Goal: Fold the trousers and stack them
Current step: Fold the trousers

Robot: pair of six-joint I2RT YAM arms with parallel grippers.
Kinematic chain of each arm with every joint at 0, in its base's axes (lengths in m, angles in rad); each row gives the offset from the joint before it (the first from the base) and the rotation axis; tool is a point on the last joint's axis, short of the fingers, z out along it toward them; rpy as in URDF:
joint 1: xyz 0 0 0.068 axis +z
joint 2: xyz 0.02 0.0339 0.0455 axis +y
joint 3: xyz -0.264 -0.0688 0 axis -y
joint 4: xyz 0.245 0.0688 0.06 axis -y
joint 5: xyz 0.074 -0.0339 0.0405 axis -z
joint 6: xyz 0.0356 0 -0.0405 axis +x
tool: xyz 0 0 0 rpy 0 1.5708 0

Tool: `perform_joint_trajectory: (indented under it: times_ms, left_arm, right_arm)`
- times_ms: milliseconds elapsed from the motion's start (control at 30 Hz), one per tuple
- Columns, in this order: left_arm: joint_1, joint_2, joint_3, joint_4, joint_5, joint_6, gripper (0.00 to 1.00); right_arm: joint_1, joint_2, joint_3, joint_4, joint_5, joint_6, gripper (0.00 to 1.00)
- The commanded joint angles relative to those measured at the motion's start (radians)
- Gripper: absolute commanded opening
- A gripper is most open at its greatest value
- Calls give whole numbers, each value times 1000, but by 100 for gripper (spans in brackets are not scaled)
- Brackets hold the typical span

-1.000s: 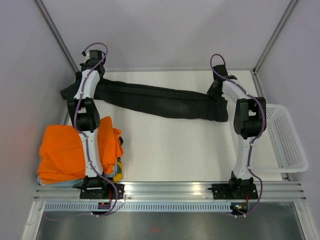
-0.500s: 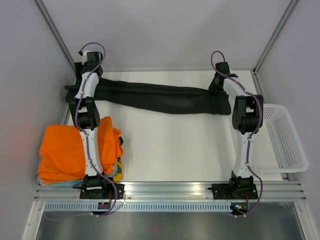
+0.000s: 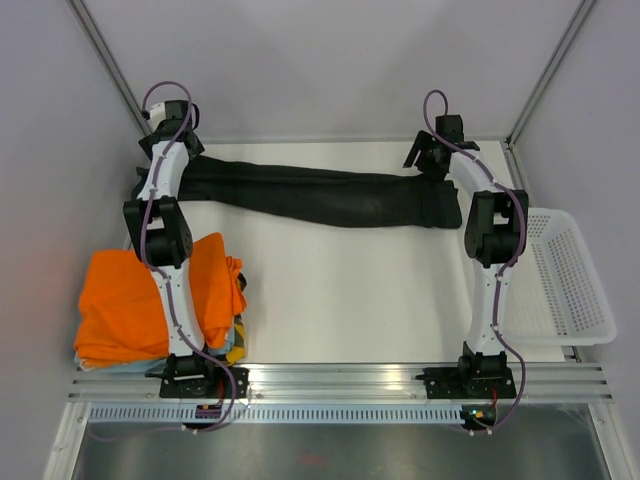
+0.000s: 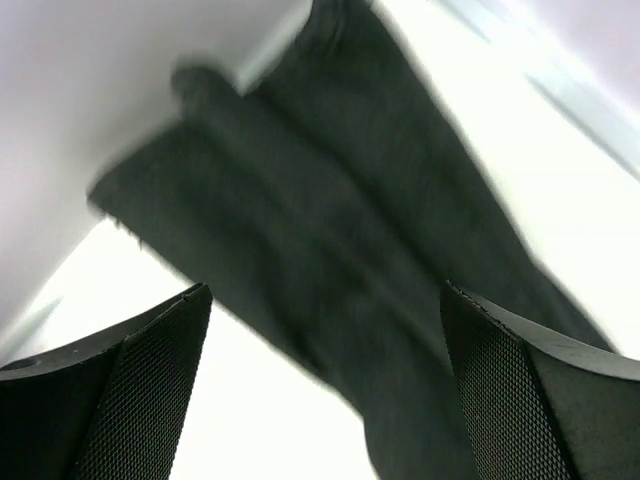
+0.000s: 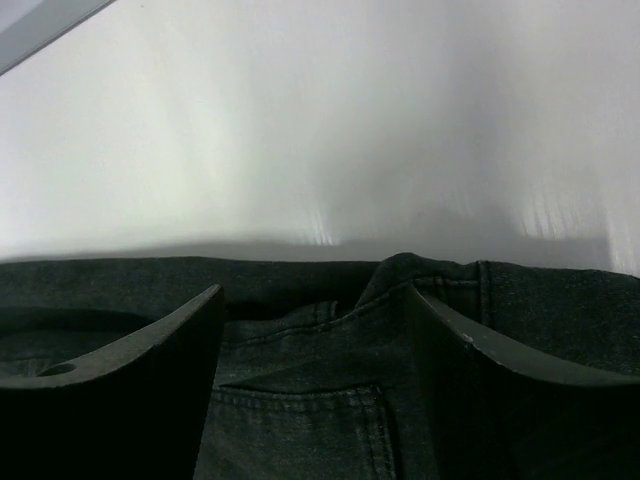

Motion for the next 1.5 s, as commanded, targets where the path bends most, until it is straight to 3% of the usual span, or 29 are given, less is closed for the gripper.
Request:
perform_joint_trajectory:
  times_ms: [0, 133, 300, 500, 933, 1133, 1300, 1467]
  left_arm:
    - [23, -112, -68, -147, 67, -229, 100]
    - [98, -93, -107, -230, 209, -357, 95]
    - [115, -85, -147, -76, 314, -446, 93]
    - [115, 21, -76, 38, 444, -576, 89]
    - [127, 111, -88, 164, 492, -708, 86]
    - [133, 150, -116, 296, 526, -757, 69]
    - [133, 171, -114, 357, 552, -787, 33]
    - [132, 168, -107, 414, 533, -773, 4]
  right_arm:
    - [-3, -97, -11, 32, -22, -37, 79]
    - [-5, -113, -40, 24, -32, -47, 79]
    - [-2, -116, -84, 52, -54, -21, 78]
    - [8, -113, -104, 70, -54, 1, 78]
    - [11, -100, -115, 79, -42, 30, 78]
    - [12, -73, -92, 63, -46, 36, 77]
    - [11, -71, -92, 56, -25, 38, 76]
    - [11, -65, -94, 53, -17, 44, 75]
